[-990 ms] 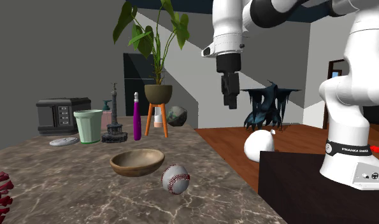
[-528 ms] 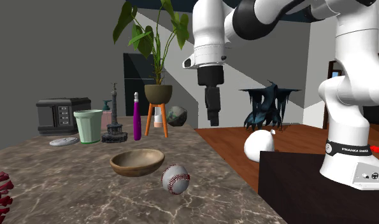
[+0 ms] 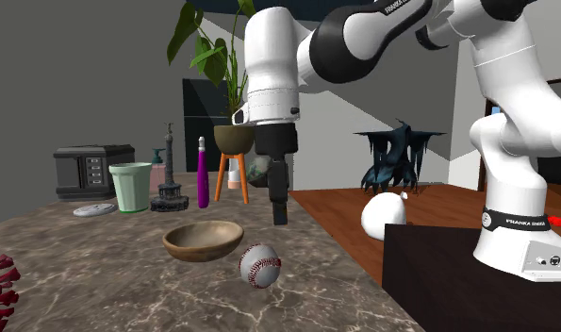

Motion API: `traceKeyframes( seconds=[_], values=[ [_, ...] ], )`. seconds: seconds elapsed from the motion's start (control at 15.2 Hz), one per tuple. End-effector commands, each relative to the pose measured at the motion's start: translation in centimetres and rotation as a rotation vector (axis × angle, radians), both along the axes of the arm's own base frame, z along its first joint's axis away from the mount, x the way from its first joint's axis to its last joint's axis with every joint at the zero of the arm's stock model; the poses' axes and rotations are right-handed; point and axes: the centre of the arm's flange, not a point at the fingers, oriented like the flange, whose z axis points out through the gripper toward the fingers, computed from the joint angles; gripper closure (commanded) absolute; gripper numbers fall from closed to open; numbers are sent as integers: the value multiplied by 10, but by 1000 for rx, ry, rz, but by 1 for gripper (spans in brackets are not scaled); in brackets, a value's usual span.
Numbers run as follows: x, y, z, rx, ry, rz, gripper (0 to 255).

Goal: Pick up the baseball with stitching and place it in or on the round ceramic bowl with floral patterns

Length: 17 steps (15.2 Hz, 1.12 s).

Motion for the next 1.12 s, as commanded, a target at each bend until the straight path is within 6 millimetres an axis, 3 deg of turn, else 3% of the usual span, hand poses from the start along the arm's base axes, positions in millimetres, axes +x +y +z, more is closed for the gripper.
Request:
traceKeyframes(
  seconds=[0.0, 0.2, 0.66, 1.06],
  values=[
    [15, 19, -12, 8, 1, 2, 0],
    [35, 45, -28, 18, 2, 6, 0],
    [32, 46, -65, 18, 2, 6, 0],
    [32, 46, -68, 18, 2, 6, 0]
  ],
)
